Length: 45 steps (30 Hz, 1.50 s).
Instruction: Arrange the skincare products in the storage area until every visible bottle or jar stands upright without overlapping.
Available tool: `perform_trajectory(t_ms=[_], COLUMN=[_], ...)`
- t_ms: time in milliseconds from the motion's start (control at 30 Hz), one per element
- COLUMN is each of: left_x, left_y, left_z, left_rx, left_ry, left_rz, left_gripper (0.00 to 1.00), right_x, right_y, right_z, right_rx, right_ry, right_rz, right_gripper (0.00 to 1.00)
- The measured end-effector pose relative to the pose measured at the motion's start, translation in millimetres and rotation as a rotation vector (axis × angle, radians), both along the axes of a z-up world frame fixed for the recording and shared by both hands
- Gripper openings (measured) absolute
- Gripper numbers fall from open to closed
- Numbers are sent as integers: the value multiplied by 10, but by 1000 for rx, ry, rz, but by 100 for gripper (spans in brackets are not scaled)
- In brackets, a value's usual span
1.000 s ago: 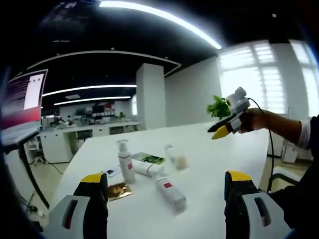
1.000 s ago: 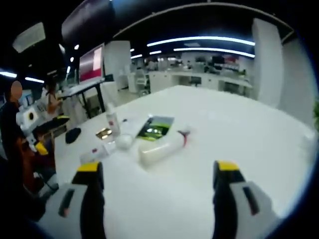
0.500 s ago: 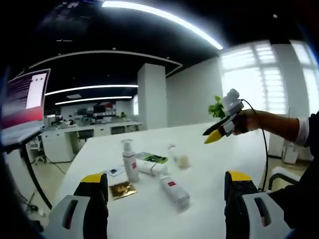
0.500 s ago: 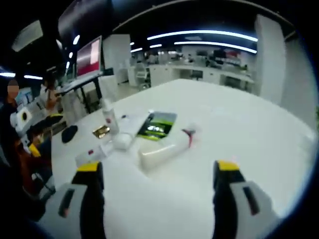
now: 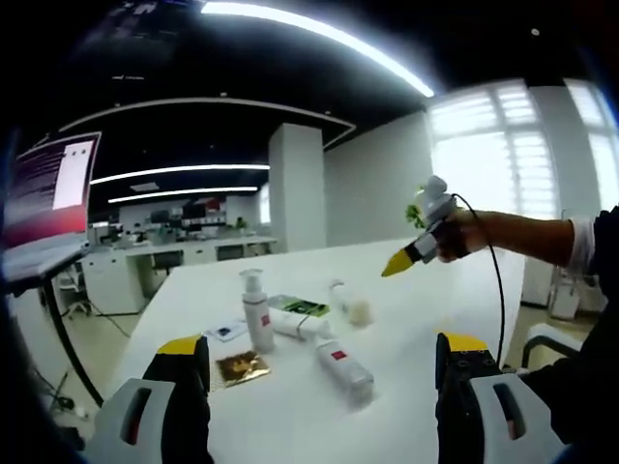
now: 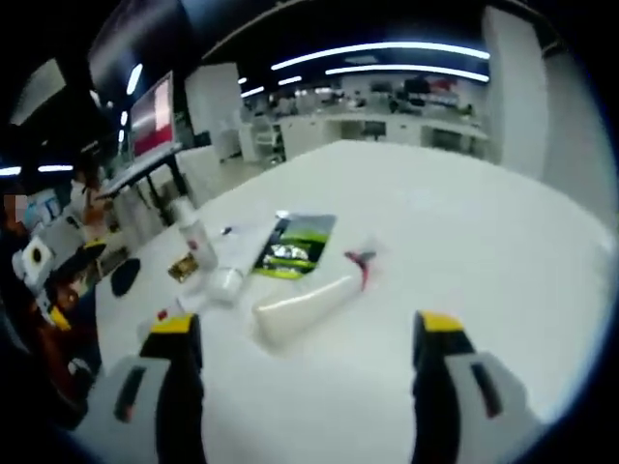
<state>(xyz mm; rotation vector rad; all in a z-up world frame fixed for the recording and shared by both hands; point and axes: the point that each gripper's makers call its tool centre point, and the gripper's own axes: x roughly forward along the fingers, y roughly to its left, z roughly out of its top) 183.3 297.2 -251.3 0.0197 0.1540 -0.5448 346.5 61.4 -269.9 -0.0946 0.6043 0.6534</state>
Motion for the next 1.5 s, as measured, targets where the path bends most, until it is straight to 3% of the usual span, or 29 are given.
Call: perform_trajectory(t_ms=[167, 700, 1233, 1500], left_x=[29, 29, 56, 79], left_y=[3, 70, 110, 157], left_z=[-30, -32, -76, -117], left_rx=[0, -14, -26, -35], left_ry=[9, 13, 30, 42], left_rz=[-4, 3, 7, 14], left_gripper=[99, 99, 99, 99], right_x=[229, 351, 296, 288], right_y=[-33, 110, 337, 444], right_z=[48, -95, -146, -161], right_rx=[12, 72, 142, 158], right_ry=[24, 152, 247, 256], right_rz=[-14, -82, -118, -131], right_gripper=[90, 88, 89, 85])
